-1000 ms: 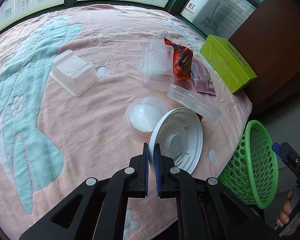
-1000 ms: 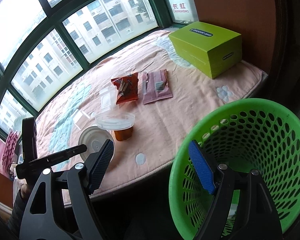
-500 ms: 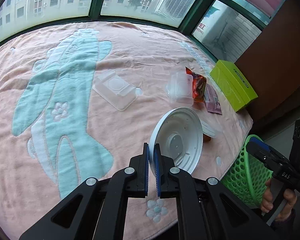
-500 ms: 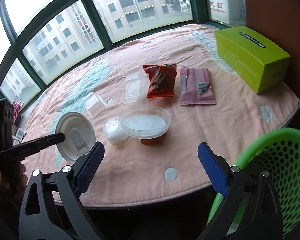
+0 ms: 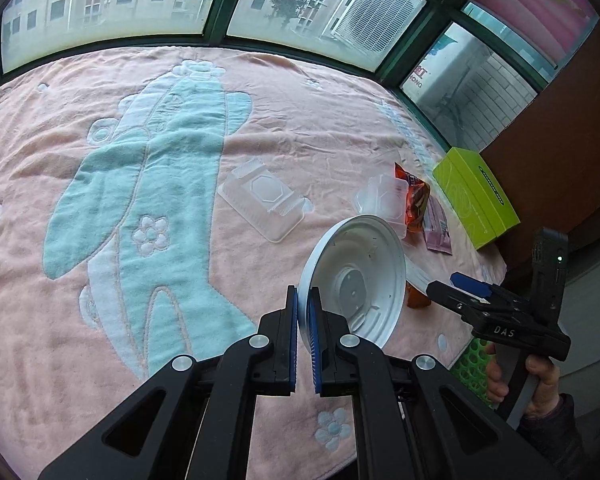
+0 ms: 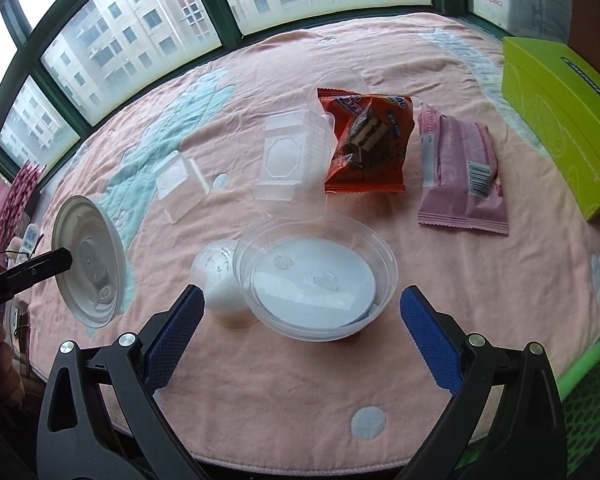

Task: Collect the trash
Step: 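Grasp the clear plastic bowl with the right gripper while the left holds the lid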

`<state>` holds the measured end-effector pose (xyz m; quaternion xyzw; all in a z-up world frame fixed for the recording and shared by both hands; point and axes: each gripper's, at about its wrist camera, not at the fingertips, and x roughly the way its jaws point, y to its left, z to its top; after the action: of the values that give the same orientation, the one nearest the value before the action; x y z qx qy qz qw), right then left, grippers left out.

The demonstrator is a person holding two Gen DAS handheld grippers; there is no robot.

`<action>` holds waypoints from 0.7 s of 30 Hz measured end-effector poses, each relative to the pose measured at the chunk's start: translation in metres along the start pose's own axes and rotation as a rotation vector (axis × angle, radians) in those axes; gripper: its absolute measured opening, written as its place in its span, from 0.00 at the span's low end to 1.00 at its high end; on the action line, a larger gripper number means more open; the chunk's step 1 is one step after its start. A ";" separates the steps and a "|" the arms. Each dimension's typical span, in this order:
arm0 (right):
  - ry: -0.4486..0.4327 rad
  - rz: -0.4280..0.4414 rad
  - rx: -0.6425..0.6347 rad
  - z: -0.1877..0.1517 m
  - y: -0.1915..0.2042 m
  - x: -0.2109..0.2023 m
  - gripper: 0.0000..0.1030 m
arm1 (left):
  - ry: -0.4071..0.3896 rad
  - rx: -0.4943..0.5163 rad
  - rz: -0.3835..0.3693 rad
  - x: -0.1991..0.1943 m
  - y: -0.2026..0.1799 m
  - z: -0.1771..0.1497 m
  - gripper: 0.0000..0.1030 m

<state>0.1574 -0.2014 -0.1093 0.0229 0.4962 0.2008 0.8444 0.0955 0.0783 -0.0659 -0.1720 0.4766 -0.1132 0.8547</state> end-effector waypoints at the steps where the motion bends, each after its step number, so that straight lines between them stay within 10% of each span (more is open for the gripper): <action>1: 0.003 -0.005 -0.003 0.001 0.000 0.003 0.95 | 0.001 0.001 0.001 0.001 0.000 0.001 0.05; 21: -0.050 -0.016 0.054 0.004 -0.011 -0.009 0.89 | 0.005 0.028 -0.030 0.006 -0.015 0.014 0.05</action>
<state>0.1606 -0.2141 -0.1027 0.0469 0.4802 0.1797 0.8573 0.1104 0.0653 -0.0576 -0.1668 0.4747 -0.1329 0.8539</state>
